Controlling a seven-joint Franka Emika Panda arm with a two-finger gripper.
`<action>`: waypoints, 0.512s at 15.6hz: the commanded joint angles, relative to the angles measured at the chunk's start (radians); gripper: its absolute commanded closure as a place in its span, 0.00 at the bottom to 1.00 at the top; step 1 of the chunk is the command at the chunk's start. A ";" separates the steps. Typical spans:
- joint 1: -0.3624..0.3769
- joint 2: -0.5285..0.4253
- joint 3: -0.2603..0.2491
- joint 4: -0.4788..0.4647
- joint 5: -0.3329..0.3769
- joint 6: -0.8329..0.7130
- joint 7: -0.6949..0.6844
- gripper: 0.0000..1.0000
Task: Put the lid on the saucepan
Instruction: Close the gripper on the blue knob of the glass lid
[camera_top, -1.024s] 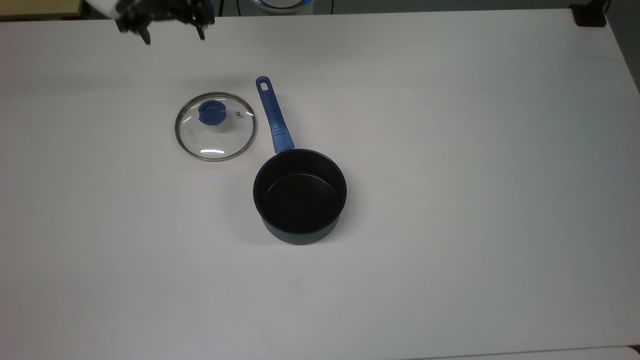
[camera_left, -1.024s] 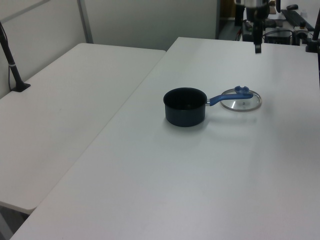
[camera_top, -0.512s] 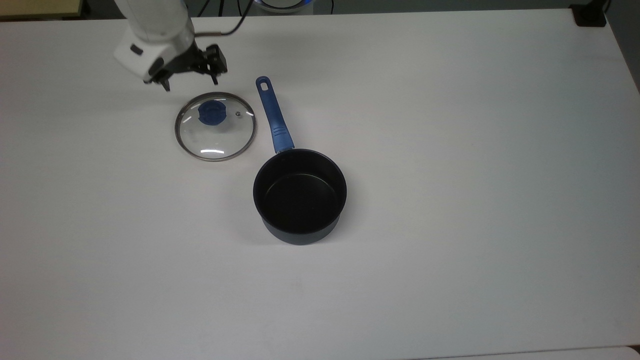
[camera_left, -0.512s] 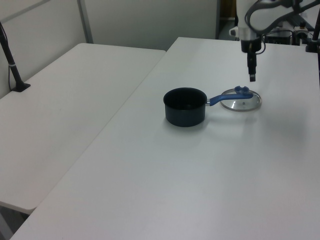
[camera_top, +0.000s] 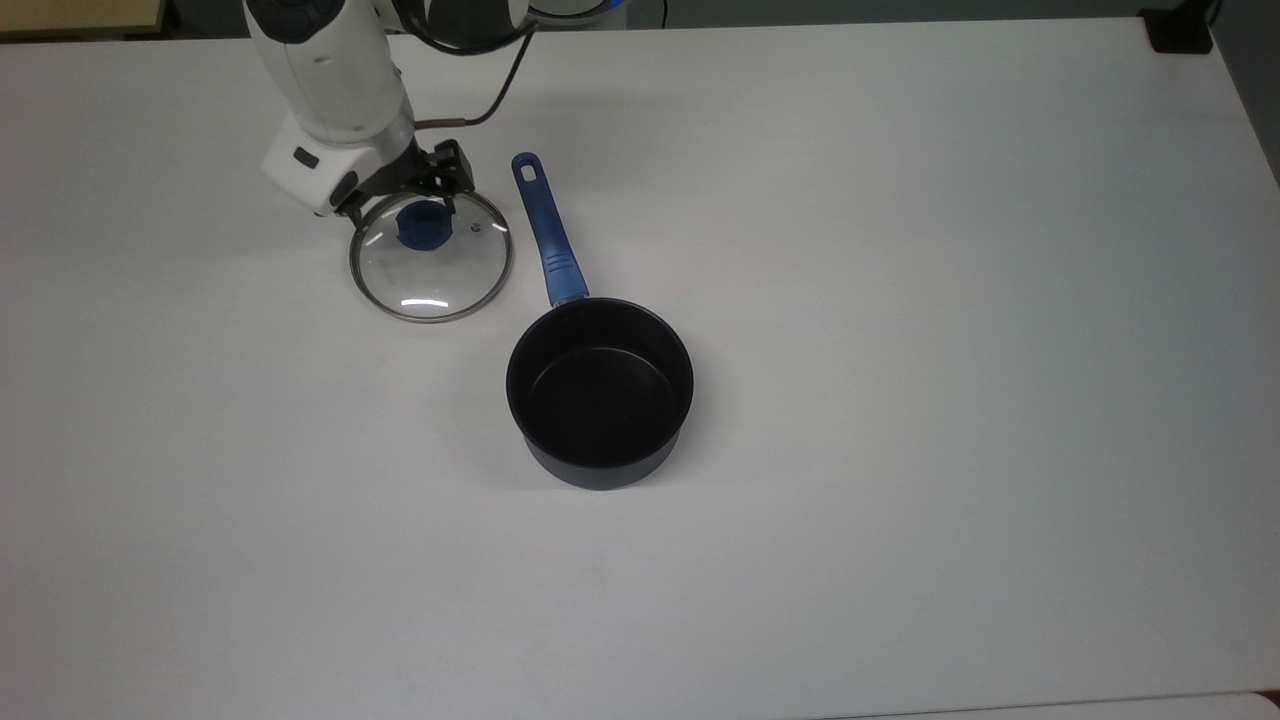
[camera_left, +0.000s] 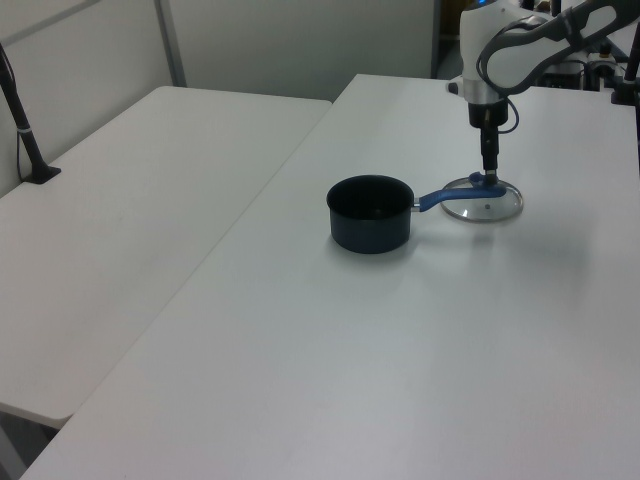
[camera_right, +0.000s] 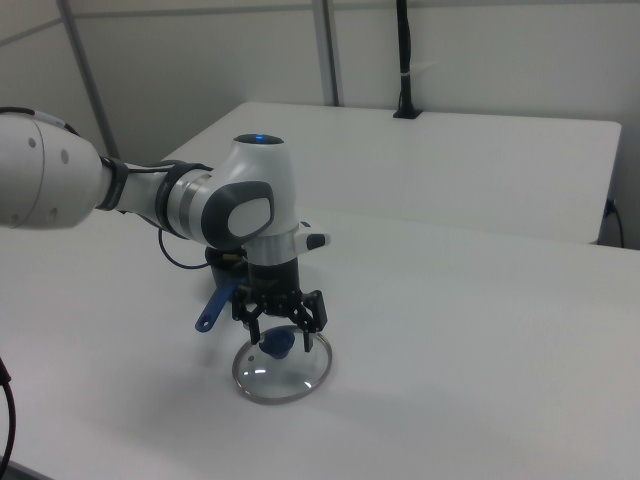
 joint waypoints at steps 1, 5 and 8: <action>0.030 0.003 -0.003 -0.005 0.038 0.031 0.032 0.00; 0.047 0.021 -0.003 -0.003 0.039 0.047 0.055 0.12; 0.045 0.021 -0.005 -0.003 0.038 0.047 0.053 0.22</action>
